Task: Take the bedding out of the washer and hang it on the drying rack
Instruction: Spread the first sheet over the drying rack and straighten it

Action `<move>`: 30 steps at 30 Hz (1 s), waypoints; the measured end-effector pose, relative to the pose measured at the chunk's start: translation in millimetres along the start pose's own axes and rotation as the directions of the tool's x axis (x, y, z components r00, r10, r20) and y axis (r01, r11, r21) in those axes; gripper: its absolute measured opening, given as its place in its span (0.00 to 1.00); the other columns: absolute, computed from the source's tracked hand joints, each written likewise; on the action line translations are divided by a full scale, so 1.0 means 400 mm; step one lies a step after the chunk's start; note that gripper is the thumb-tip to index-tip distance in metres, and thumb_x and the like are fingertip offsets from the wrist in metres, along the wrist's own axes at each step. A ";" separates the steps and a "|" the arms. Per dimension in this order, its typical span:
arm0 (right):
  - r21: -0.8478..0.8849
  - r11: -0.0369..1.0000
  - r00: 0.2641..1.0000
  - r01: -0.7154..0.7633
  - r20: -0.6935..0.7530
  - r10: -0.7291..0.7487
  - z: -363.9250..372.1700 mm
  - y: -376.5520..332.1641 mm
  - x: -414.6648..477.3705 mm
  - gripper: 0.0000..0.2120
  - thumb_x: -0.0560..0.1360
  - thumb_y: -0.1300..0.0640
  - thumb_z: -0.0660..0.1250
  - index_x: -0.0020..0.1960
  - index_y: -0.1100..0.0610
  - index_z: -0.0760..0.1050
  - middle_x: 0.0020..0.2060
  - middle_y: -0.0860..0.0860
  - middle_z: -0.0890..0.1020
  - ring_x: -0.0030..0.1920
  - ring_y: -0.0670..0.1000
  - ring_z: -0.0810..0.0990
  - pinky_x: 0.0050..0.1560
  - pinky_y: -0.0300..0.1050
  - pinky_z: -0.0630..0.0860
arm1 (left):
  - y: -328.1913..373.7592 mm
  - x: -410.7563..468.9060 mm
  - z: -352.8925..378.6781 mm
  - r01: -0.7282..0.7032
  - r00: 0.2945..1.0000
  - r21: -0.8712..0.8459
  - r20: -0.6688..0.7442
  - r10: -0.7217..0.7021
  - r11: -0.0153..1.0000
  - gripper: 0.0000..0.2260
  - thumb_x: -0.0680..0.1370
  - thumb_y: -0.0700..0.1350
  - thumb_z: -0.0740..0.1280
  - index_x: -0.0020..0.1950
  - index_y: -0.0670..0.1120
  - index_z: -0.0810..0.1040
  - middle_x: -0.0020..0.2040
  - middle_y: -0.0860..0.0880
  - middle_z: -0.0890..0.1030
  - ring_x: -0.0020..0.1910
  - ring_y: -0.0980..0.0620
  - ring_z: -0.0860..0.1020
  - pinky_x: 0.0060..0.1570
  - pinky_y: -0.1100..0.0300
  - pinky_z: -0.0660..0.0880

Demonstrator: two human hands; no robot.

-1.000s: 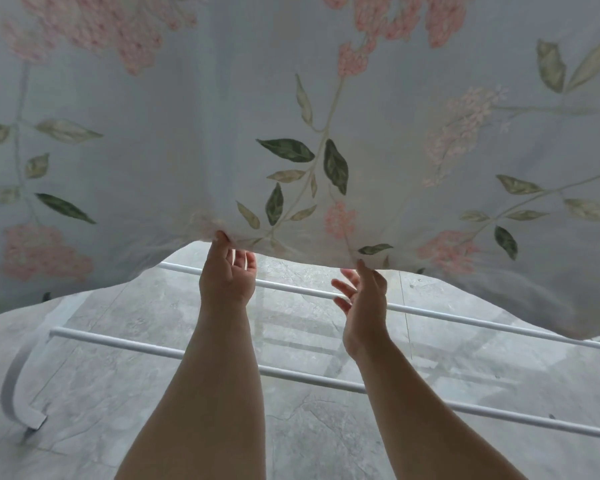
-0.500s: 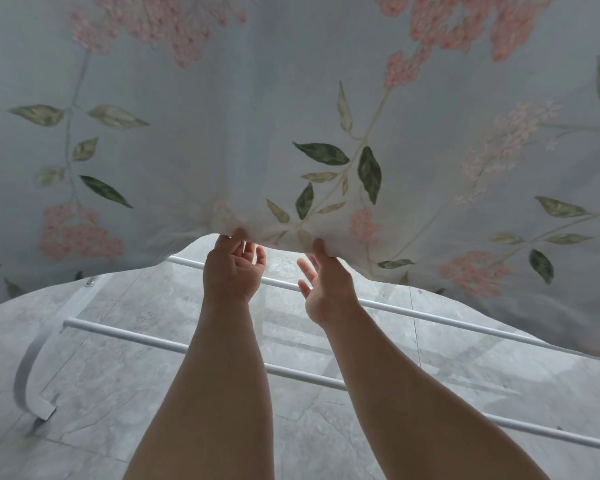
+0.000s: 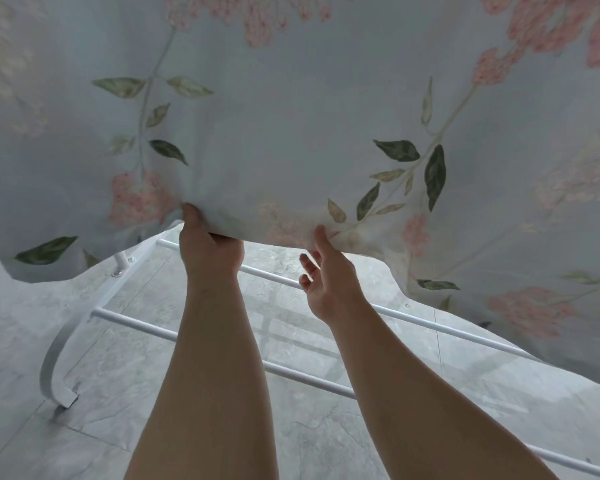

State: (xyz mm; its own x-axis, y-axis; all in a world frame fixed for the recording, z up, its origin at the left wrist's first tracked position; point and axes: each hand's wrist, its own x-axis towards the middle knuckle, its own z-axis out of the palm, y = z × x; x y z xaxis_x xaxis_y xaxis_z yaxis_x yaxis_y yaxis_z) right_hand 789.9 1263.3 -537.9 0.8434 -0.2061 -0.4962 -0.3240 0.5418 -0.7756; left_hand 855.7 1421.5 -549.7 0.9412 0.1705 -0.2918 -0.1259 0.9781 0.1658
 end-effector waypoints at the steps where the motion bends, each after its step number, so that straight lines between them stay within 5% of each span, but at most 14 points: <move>1: 0.007 1.000 1.000 -0.001 -0.031 0.001 0.011 -0.001 0.007 0.11 0.77 0.46 0.73 0.56 0.49 0.77 0.56 0.46 0.81 0.54 0.47 0.80 0.50 0.46 0.72 | 0.003 0.003 -0.006 -0.020 1.000 0.014 -0.016 0.020 1.000 0.14 0.82 0.50 0.66 0.65 0.45 0.80 0.54 0.47 0.86 0.56 0.47 0.83 0.60 0.48 0.78; 5: 0.010 1.000 0.994 0.010 -0.105 -0.009 0.025 -0.012 0.042 0.09 0.79 0.47 0.70 0.55 0.50 0.78 0.52 0.46 0.82 0.45 0.47 0.80 0.36 0.42 0.68 | 0.007 0.027 -0.022 -0.028 0.995 0.091 -0.088 0.036 0.995 0.09 0.80 0.52 0.69 0.55 0.48 0.80 0.40 0.52 0.84 0.43 0.52 0.79 0.45 0.59 0.76; 8: 0.034 0.999 0.991 0.018 -0.132 -0.014 0.020 0.003 0.053 0.11 0.79 0.46 0.70 0.57 0.51 0.78 0.51 0.47 0.82 0.39 0.47 0.77 0.29 0.40 0.65 | -0.012 0.032 -0.024 -0.011 0.993 0.082 -0.112 0.020 0.997 0.09 0.79 0.53 0.71 0.53 0.48 0.81 0.43 0.53 0.85 0.48 0.52 0.82 0.53 0.58 0.77; 13: 0.100 0.994 0.990 0.045 -0.134 -0.031 0.012 -0.014 0.054 0.12 0.81 0.47 0.67 0.62 0.51 0.77 0.56 0.48 0.84 0.41 0.49 0.81 0.35 0.42 0.69 | -0.051 0.013 -0.025 0.027 0.997 0.116 -0.072 -0.018 0.993 0.12 0.80 0.54 0.69 0.57 0.49 0.82 0.52 0.53 0.87 0.59 0.53 0.82 0.66 0.51 0.75; 20: 0.021 1.000 0.992 -0.018 0.125 0.015 0.080 0.044 0.038 0.14 0.76 0.51 0.74 0.60 0.48 0.79 0.58 0.45 0.83 0.53 0.50 0.80 0.40 0.45 0.68 | -0.025 0.008 -0.037 0.119 0.992 0.396 -0.016 -0.123 0.911 0.10 0.82 0.50 0.65 0.62 0.52 0.79 0.57 0.55 0.84 0.61 0.54 0.78 0.64 0.51 0.74; 26: 0.054 0.999 1.000 -0.002 -0.002 0.002 0.108 0.048 0.057 0.05 0.79 0.51 0.71 0.54 0.49 0.80 0.49 0.47 0.82 0.31 0.46 0.72 0.30 0.39 0.62 | 0.064 0.020 -0.021 0.053 0.998 0.187 -0.041 -0.046 0.981 0.10 0.80 0.54 0.68 0.55 0.50 0.81 0.57 0.54 0.83 0.61 0.53 0.79 0.64 0.53 0.71; 30: 0.122 0.992 0.999 0.025 -0.035 -0.021 0.099 0.025 0.069 0.07 0.81 0.51 0.67 0.57 0.51 0.77 0.47 0.48 0.83 0.27 0.46 0.74 0.29 0.39 0.64 | 0.149 0.059 -0.008 -0.051 0.996 0.067 0.073 0.046 0.996 0.17 0.81 0.58 0.63 0.65 0.51 0.80 0.61 0.51 0.84 0.62 0.48 0.81 0.62 0.42 0.74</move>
State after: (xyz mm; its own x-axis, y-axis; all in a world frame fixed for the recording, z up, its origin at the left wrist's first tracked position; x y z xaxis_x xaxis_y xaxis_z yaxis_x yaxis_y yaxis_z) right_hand 826.8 1295.3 -543.9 0.8346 -0.2454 -0.4931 -0.2482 0.6317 -0.7344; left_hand 869.4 1484.4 -549.9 0.9548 0.2061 -0.2140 -0.1522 0.9579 0.2434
